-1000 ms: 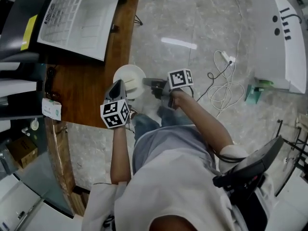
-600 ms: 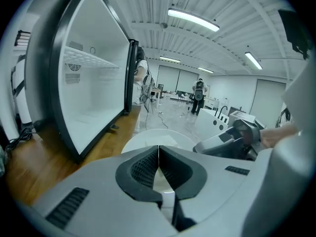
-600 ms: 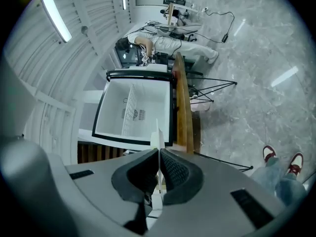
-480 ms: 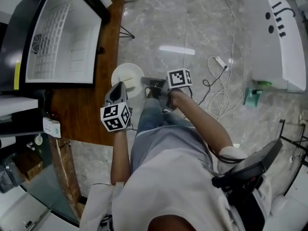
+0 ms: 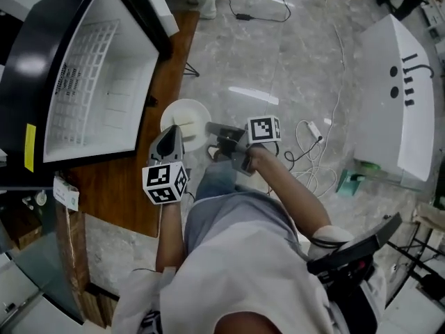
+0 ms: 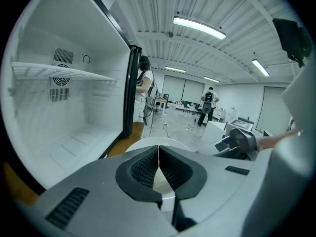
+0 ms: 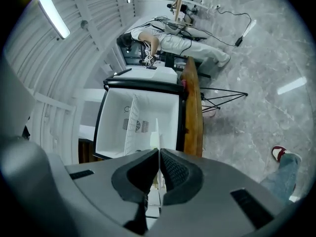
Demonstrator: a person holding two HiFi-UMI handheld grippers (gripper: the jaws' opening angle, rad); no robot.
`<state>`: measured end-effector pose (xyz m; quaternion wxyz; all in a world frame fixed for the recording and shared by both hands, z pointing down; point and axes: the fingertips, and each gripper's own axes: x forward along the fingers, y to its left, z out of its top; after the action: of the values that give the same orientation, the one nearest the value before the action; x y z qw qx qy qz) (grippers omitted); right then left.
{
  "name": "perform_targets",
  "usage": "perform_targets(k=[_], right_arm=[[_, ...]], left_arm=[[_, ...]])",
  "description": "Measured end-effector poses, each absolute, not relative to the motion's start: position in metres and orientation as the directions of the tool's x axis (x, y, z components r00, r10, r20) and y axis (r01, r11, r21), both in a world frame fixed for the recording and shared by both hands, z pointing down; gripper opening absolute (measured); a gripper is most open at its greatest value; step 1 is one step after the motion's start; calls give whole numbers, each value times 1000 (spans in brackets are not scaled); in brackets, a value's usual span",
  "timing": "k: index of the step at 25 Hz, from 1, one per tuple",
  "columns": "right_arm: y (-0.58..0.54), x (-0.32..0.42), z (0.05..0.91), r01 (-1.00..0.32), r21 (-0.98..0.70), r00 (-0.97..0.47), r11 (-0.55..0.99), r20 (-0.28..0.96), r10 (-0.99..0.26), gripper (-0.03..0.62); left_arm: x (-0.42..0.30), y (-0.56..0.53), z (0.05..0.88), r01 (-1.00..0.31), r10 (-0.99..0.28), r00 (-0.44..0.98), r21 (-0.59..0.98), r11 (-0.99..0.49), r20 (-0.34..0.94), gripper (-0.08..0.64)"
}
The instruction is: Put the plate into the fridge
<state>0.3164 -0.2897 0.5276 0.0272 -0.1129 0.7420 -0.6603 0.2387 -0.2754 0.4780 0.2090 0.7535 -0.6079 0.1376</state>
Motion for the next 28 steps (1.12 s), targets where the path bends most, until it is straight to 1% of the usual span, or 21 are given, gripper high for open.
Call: perform_targets(k=[2, 6, 11, 16, 19, 21, 23, 25, 28], right_arm=[[-321, 302, 518, -138, -983, -979, 122, 117, -170, 25], [-383, 262, 485, -19, -987, -996, 157, 4, -90, 24], [-432, 220, 450, 24, -989, -999, 143, -27, -22, 25], [-446, 202, 412, 93, -980, -995, 174, -89, 35, 25], [-445, 187, 386, 154, -974, -985, 165, -139, 101, 25], [-463, 160, 369, 184, -972, -975, 148, -162, 149, 25], [-495, 121, 356, 196, -971, -966, 136, -168, 198, 25], [-522, 80, 348, 194, -973, -957, 123, -160, 242, 25], [-536, 35, 337, 171, -980, -947, 107, -134, 291, 25]], left_arm=[[226, -305, 468, -975, -867, 212, 156, -157, 452, 20], [197, -361, 450, -982, -889, 164, 154, -107, 428, 20], [160, -397, 413, -988, -920, 93, 150, -38, 381, 20], [148, -384, 379, -993, -944, -28, 101, 65, 328, 20], [141, -370, 355, -991, -950, -111, 40, 128, 293, 20], [124, -382, 339, -985, -950, -146, 48, 166, 277, 20], [97, -406, 324, -977, -943, -197, 20, 210, 270, 20], [73, -429, 311, -967, -935, -248, -5, 256, 255, 20], [58, -442, 299, -955, -926, -290, -5, 298, 243, 20]])
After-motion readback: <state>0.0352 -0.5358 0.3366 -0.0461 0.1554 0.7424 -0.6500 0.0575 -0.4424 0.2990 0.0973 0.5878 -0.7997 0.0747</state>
